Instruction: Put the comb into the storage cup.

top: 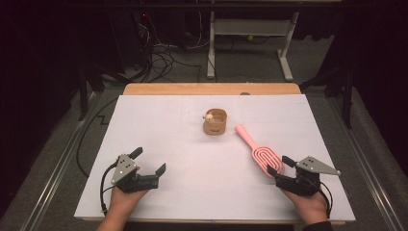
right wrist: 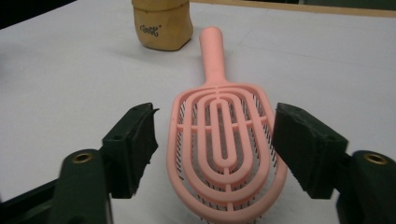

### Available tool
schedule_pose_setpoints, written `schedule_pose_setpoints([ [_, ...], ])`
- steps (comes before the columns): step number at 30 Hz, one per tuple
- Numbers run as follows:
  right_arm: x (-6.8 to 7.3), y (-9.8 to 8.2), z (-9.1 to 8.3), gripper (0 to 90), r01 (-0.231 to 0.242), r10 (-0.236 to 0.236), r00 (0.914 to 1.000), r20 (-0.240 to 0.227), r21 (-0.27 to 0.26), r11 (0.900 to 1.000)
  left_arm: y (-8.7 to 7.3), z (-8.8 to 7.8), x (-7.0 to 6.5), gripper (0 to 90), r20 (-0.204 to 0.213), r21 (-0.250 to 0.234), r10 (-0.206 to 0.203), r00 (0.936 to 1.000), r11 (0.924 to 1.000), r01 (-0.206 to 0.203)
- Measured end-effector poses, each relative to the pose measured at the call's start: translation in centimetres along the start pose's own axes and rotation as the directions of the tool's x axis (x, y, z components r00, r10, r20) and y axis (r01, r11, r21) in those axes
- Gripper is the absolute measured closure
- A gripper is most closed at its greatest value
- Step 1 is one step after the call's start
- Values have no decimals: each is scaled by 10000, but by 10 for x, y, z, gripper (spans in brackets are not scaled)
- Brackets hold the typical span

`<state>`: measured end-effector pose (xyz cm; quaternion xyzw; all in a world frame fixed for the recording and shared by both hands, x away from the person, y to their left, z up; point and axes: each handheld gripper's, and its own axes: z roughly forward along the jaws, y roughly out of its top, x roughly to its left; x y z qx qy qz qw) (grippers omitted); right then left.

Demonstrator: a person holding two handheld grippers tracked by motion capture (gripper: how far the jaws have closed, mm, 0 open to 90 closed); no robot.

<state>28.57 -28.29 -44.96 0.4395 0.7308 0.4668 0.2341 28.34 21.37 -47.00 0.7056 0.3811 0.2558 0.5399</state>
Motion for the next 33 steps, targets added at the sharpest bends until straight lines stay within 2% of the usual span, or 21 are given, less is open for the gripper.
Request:
schedule_pose_setpoints([
  [5, 1, 2, -1, 210, 134, -134, 9999, -9, -140, 9998, 0, 0, 0, 0, 8, -9, 0, 10000, 10000, 0],
  [8, 2, 3, -2, 134, 121, -116, 9995, 277, -200, 9997, 0, 0, 0, 0, 9, -23, -6, 10000, 10000, 6],
  [12, 2, 5, -4, 71, 66, -50, 9992, 407, -387, 9992, 0, 0, 0, 0, 13, -29, -9, 10000, 10000, 9],
  [17, 3, 7, -5, 1, -133, 144, 9996, 250, -463, 9988, 0, 0, 0, 0, 42, 19, 1, 10000, 10000, -1],
  [24, 8, 11, -7, 0, 137, -113, 9991, 406, -576, 9982, 0, 1, 0, 0, 40, 44, -26, 10000, 10000, 26],
  [28, 9, 10, -6, 0, 169, -151, 9991, 400, -442, 9989, 0, 2, 0, 0, 184, 208, -91, 9998, 9997, 87],
  [33, 10, 10, -3, 0, 314, -302, 9985, 465, -235, 9992, 1, 1, 0, 0, 146, 129, -53, 9999, 9999, 51],
])
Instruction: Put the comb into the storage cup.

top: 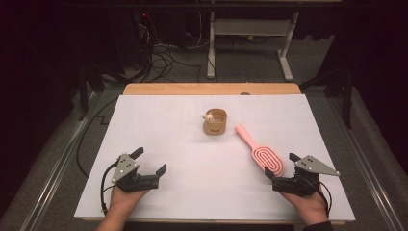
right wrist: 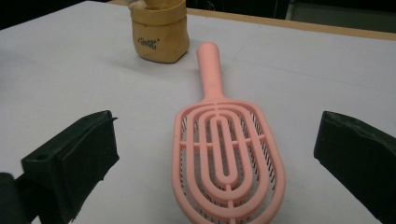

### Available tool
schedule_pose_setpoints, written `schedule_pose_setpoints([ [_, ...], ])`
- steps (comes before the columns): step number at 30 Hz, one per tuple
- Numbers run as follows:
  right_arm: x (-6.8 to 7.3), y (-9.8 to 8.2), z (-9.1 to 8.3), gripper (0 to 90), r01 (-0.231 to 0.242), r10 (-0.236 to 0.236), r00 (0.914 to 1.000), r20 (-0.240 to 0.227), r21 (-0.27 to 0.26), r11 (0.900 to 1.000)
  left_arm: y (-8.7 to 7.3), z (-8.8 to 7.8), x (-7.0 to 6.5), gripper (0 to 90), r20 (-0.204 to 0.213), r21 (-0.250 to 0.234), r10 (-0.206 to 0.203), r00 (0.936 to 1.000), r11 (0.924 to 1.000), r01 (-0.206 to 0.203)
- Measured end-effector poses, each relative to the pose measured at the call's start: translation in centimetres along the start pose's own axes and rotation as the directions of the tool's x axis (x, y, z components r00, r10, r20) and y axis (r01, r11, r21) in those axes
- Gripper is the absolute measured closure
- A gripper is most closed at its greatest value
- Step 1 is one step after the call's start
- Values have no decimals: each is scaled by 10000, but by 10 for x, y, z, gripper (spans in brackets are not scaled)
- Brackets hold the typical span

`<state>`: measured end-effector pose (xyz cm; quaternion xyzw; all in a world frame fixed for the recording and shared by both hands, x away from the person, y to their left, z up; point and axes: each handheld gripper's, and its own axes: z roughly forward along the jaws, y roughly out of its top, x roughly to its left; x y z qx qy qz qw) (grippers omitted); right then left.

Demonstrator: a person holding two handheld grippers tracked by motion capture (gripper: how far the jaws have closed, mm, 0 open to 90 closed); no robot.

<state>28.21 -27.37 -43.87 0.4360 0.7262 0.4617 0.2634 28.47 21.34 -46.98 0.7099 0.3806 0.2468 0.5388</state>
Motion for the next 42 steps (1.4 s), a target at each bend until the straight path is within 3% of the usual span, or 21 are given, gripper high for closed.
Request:
schedule_pose_setpoints([
  [12, -1, -2, 6, 0, 178, -180, 9998, 10, 963, 9952, 0, 0, 0, 0, -60, 1, 74, 10000, 10000, -74],
  [19, -2, -4, 10, 0, 160, -159, 9999, -14, 1571, 9875, 0, 1, -1, 0, -25, 32, 96, 10000, 9999, -95],
  [42, -3, -10, 17, 0, 343, -346, 9994, -40, 2690, 9625, 0, 1, -1, 0, 17, 70, 107, 9999, 9999, -107],
])
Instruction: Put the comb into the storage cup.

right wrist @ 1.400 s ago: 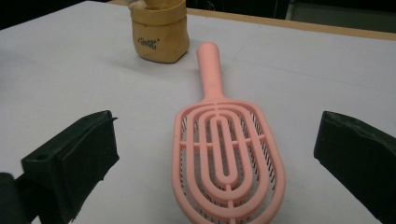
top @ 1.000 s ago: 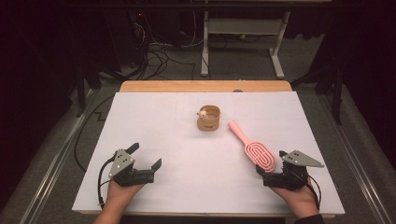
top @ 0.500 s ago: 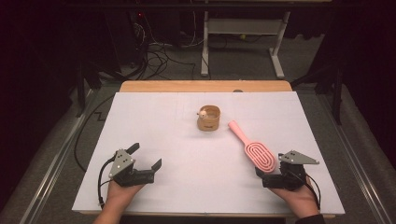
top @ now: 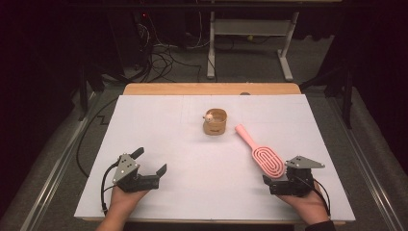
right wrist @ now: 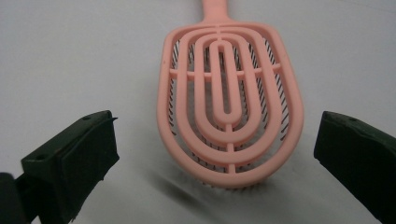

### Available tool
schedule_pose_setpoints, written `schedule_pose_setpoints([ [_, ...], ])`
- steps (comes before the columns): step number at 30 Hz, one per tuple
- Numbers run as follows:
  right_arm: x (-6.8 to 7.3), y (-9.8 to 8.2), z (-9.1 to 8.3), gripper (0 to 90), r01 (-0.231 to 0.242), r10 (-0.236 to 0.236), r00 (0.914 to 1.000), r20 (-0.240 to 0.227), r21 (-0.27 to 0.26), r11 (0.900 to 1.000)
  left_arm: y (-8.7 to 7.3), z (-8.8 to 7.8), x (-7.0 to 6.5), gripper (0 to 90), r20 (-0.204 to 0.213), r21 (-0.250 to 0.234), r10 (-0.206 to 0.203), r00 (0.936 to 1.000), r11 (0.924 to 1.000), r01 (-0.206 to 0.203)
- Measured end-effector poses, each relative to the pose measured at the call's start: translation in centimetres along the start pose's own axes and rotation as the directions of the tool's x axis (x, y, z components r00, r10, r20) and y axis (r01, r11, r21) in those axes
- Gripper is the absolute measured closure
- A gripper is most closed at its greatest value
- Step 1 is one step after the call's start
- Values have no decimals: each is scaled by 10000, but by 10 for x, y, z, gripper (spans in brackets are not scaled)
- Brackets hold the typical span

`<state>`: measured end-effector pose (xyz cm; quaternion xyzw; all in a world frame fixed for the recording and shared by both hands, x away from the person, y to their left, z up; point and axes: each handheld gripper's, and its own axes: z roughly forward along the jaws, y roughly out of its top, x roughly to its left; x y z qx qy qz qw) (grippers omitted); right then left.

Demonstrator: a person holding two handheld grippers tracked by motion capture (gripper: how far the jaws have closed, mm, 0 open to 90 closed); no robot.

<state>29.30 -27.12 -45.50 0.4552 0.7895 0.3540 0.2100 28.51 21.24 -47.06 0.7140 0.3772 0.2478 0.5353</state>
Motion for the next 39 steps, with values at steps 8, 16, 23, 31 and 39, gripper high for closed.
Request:
schedule_pose_setpoints([
  [8, 0, -1, 3, 0, 65, -66, 10000, 23, 332, 9994, 0, 0, 0, 0, 44, 19, -30, 10000, 10000, 30],
  [16, -2, -3, 10, 0, 108, -119, 9997, 196, 582, 9982, -1, 3, -1, 0, 103, 189, 55, 9999, 9998, -57],
  [23, 2, 5, 17, 0, 187, -243, 9983, 534, 1037, 9944, -1, 4, -4, 0, 476, 103, 338, 9983, 9994, -344],
  [31, -7, 26, 21, 0, 125, -145, 9998, 104, 1681, 9857, 0, 2, -2, 0, 615, -93, 124, 9980, 9999, -118],
  [39, -8, 44, 31, 0, 184, -115, 9993, -346, 2069, 9782, 0, 4, -3, 0, 594, -5, 95, 9982, 10000, -94],
])
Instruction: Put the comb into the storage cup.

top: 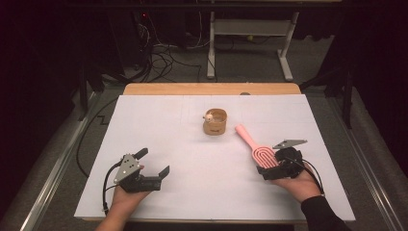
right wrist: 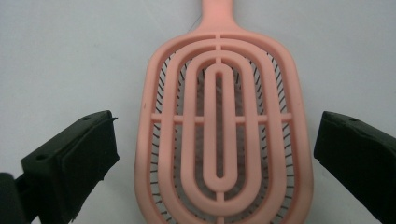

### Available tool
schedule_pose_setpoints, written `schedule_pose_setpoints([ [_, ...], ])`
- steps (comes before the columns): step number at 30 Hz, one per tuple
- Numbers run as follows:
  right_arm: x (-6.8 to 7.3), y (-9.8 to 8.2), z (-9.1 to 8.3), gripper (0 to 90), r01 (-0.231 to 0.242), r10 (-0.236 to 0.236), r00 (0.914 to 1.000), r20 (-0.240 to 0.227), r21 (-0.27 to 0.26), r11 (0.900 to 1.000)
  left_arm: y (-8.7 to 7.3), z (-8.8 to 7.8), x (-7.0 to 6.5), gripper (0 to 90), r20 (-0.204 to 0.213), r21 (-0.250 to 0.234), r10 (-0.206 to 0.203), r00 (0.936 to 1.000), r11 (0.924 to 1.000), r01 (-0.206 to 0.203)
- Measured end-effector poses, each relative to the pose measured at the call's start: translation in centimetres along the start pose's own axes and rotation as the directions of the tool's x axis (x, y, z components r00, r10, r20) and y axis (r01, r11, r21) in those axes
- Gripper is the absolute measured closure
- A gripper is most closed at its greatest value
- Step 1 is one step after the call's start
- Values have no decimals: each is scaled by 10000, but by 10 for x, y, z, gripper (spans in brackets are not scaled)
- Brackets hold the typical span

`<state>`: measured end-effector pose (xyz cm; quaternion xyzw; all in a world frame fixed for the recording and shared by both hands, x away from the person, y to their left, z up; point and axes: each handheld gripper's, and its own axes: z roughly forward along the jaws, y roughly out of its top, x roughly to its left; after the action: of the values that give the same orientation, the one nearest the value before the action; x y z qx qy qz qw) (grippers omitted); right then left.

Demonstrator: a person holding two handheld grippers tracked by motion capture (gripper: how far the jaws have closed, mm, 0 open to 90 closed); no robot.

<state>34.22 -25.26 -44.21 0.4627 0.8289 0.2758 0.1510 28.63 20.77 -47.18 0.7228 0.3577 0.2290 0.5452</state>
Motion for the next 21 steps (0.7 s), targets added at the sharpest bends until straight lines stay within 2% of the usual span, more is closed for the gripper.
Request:
schedule_pose_setpoints([
  [8, -4, 7, 6, 18, 101, -93, 9997, -209, 382, 9992, -1, 2, 0, 0, -7, 70, 42, 10000, 10000, -42],
  [15, -3, 16, 7, 72, 262, -233, 9991, -358, 826, 9962, -1, 2, -1, 0, 13, 45, 49, 10000, 10000, -49],
  [21, -1, 19, 10, 140, 495, -471, 9986, -243, 1147, 9922, 0, 2, 0, 0, 4, 18, 26, 10000, 10000, -26],
])
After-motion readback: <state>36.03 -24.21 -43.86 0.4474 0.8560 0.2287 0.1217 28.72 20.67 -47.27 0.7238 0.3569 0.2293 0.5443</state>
